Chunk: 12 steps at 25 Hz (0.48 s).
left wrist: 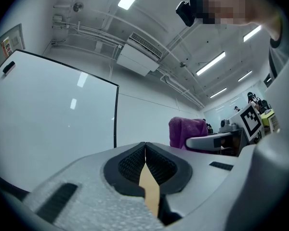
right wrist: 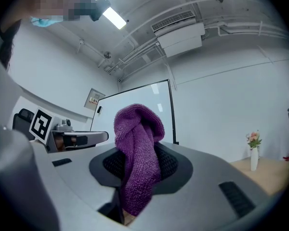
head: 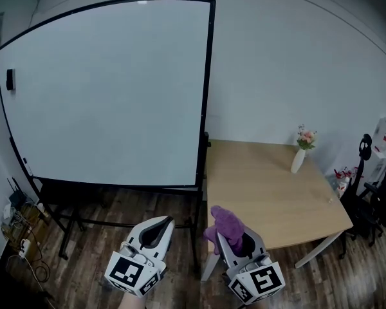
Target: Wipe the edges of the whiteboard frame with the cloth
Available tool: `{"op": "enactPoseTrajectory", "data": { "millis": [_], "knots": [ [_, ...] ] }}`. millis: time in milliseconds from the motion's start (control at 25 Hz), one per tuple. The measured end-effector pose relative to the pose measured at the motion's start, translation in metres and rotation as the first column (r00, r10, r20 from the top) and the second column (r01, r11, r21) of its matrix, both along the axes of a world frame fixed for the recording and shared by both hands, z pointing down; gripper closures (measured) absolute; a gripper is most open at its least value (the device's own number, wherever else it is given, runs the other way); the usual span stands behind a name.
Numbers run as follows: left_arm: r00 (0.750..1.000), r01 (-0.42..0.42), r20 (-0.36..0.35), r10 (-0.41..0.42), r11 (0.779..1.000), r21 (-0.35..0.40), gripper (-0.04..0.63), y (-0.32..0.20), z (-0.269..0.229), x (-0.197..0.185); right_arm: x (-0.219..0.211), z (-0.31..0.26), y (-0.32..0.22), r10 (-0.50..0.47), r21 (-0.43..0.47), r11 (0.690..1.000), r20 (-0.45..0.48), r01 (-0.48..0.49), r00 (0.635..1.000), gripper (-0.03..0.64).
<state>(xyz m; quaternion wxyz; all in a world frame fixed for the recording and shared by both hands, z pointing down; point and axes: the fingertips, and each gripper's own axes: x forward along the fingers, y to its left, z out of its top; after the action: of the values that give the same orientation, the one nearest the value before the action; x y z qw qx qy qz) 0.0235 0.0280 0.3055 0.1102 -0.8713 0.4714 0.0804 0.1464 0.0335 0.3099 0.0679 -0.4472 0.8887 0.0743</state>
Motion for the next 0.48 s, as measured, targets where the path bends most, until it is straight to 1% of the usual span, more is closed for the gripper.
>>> {"op": "enactPoseTrajectory", "data": {
  "millis": [240,480],
  "knots": [
    [1.0,0.024,0.0,-0.024,1.0,-0.012,0.578,-0.017,0.007,0.014,0.019,0.004,-0.02,-0.008,-0.009,1.0,0.016,0.008,1.0,0.502],
    [0.998,0.064,-0.001,-0.065,0.998,-0.024,0.578,-0.039,0.01,0.001,0.013,0.011,-0.044,-0.021,-0.036,0.999,0.018,0.022,1.0,0.502]
  ]
}}
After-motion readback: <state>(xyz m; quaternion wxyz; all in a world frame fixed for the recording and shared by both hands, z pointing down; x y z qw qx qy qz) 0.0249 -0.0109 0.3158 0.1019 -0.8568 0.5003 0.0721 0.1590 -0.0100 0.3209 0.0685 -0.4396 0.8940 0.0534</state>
